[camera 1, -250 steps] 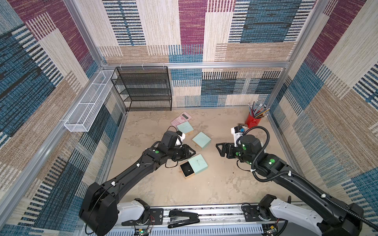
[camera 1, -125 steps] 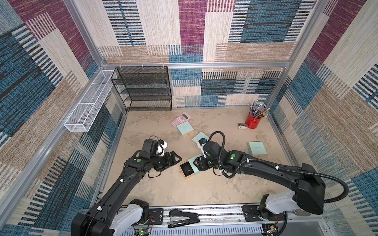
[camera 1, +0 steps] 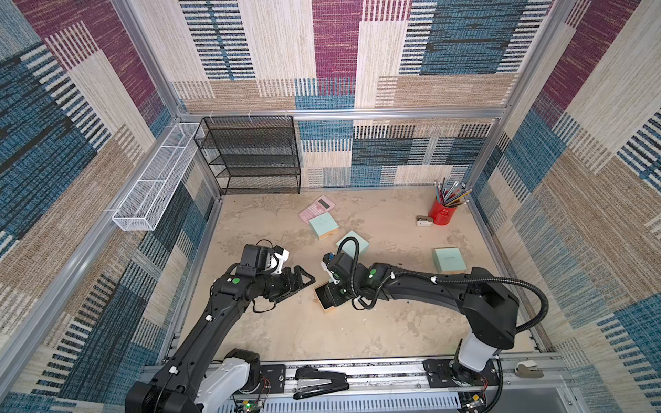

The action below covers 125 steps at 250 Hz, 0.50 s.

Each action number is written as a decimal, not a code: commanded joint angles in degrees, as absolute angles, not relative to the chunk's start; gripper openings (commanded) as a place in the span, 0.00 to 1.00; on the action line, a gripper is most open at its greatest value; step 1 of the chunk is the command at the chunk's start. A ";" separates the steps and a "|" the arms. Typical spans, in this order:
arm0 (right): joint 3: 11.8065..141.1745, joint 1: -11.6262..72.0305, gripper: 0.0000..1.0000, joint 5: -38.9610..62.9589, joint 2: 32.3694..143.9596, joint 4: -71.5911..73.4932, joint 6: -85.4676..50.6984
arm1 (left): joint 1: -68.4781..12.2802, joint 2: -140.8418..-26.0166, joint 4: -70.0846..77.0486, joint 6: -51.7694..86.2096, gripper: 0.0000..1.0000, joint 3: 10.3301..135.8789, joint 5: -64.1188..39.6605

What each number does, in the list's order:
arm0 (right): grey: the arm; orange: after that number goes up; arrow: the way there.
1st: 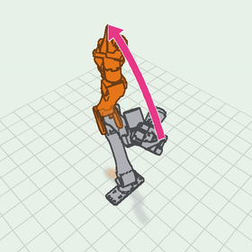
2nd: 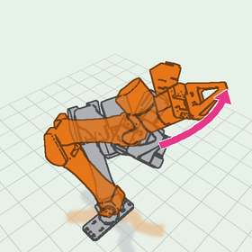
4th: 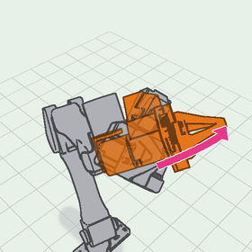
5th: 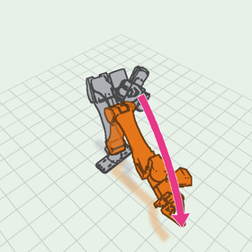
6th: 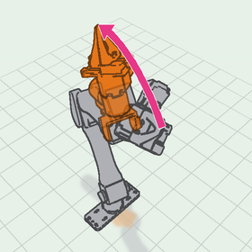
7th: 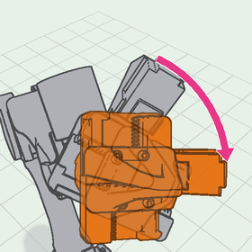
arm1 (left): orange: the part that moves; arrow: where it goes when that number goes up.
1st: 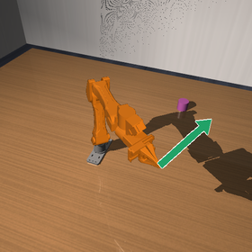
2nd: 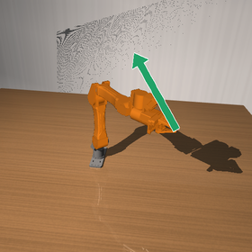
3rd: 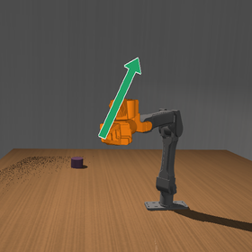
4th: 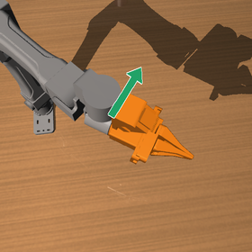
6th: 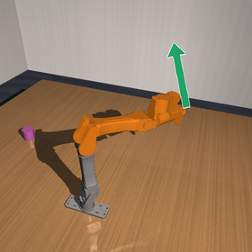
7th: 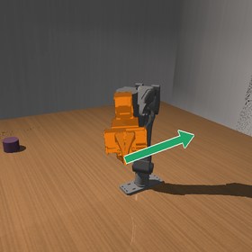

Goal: Take out the earrings from the drawer-style jewelry box
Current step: Pick up the earring from the drawer.

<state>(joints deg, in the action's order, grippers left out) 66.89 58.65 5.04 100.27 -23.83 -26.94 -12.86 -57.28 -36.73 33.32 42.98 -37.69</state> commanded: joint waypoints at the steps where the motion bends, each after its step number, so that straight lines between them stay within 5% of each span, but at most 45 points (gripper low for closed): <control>1: 68.02 58.84 0.30 6.01 101.97 -23.61 -26.30 | -12.74 -57.54 -37.41 31.58 0.86 43.43 -38.76; 125: 70.34 58.84 0.30 0.97 105.79 -27.07 -26.89 | -12.52 -59.11 -36.61 31.40 0.86 43.35 -39.09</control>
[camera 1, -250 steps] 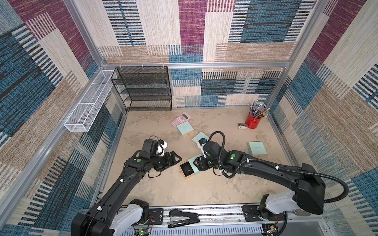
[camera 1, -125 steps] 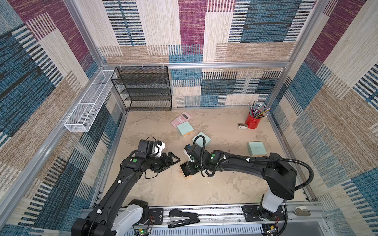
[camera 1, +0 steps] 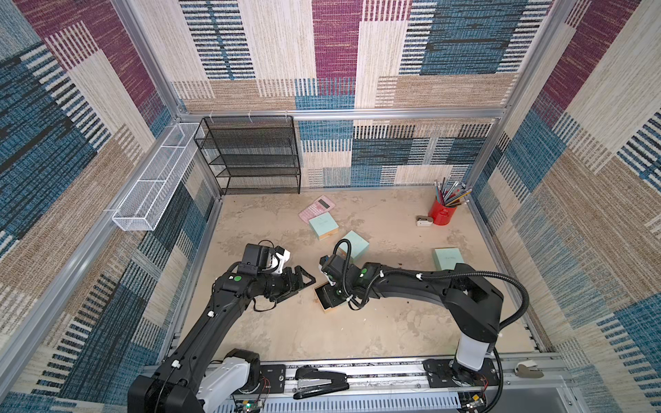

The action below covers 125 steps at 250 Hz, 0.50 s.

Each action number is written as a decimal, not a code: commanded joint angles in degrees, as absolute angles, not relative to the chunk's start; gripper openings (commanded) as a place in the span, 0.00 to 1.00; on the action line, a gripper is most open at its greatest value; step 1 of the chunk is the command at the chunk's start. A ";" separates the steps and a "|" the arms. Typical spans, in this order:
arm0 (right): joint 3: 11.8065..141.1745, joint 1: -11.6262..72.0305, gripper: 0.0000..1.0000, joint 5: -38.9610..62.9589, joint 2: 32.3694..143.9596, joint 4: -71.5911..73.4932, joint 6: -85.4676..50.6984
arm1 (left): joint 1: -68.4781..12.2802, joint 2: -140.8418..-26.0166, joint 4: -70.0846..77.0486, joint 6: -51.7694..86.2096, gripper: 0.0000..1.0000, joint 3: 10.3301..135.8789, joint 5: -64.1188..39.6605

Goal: Take out the earrings from the drawer-style jewelry box
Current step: Pick up the earring from the drawer.

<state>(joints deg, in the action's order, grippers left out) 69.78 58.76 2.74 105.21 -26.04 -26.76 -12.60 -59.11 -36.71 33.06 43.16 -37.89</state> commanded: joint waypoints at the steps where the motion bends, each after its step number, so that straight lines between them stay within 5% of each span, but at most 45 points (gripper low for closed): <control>1: 70.33 58.82 0.30 0.97 105.81 -27.07 -26.89 | -12.55 -59.04 -36.63 31.43 0.86 43.34 -39.10; 125: 72.59 59.81 0.28 -2.14 108.81 -29.42 -26.95 | -12.15 -59.77 -34.86 31.71 0.86 42.72 -39.70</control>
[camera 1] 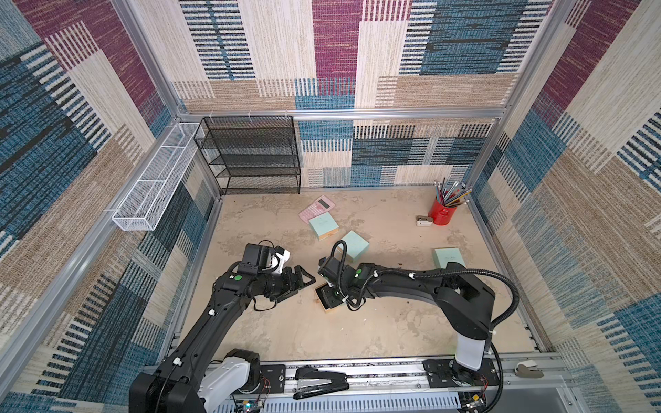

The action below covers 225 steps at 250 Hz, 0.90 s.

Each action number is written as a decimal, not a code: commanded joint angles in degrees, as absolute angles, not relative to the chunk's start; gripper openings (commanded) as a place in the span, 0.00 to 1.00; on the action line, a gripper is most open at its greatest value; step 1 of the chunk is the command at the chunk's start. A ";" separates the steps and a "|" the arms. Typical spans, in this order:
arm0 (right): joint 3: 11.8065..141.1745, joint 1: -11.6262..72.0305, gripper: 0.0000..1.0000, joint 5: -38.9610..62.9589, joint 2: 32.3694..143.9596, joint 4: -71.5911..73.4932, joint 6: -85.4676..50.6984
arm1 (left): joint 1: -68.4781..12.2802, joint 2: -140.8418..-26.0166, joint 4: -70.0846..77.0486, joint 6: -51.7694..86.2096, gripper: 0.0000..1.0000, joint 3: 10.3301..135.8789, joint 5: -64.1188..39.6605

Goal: Take out the earrings from the drawer-style jewelry box
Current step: Pick up the earring from the drawer.

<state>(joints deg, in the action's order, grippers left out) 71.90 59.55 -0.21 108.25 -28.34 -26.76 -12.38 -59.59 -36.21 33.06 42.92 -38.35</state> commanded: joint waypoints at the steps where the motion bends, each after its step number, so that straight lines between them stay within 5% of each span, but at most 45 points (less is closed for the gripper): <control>1: 72.60 59.83 0.28 -2.21 108.81 -29.43 -26.92 | -12.14 -59.77 -34.83 31.72 0.86 42.76 -39.67; 225: 72.71 60.88 0.11 -5.57 107.12 -29.64 -27.19 | -11.08 -60.20 -33.47 31.54 0.86 42.81 -41.15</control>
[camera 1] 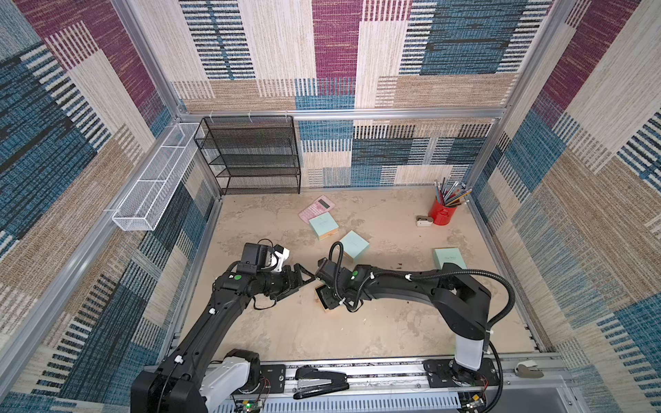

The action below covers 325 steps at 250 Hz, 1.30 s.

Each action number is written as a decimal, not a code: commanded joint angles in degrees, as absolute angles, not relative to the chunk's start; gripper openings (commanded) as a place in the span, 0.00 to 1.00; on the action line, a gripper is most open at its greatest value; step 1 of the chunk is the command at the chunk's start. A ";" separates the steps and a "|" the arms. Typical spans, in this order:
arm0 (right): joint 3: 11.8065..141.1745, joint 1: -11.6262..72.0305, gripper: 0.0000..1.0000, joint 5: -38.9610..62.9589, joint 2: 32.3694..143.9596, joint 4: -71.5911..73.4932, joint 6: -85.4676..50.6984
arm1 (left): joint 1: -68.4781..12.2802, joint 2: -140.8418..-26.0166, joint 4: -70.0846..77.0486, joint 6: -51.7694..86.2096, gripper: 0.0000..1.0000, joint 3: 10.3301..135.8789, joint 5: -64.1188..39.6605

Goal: Take out the earrings from the drawer-style jewelry box
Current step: Pick up the earring from the drawer, then place the earring at the center of the board.

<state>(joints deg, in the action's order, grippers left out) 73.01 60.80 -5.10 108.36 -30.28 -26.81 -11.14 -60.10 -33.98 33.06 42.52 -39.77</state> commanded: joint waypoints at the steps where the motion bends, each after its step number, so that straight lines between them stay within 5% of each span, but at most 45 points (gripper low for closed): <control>1: 72.63 60.88 0.11 -5.55 107.00 -29.62 -27.12 | -11.08 -60.20 -33.43 31.55 0.86 42.85 -41.14; 171: 69.05 57.39 0.08 -5.10 96.76 -27.74 -28.52 | -11.00 -60.21 -33.52 28.89 0.86 45.14 -44.26; 325: 36.06 21.15 0.05 2.25 67.78 -18.55 -35.74 | -26.19 -61.61 -31.02 23.83 0.90 53.08 -42.01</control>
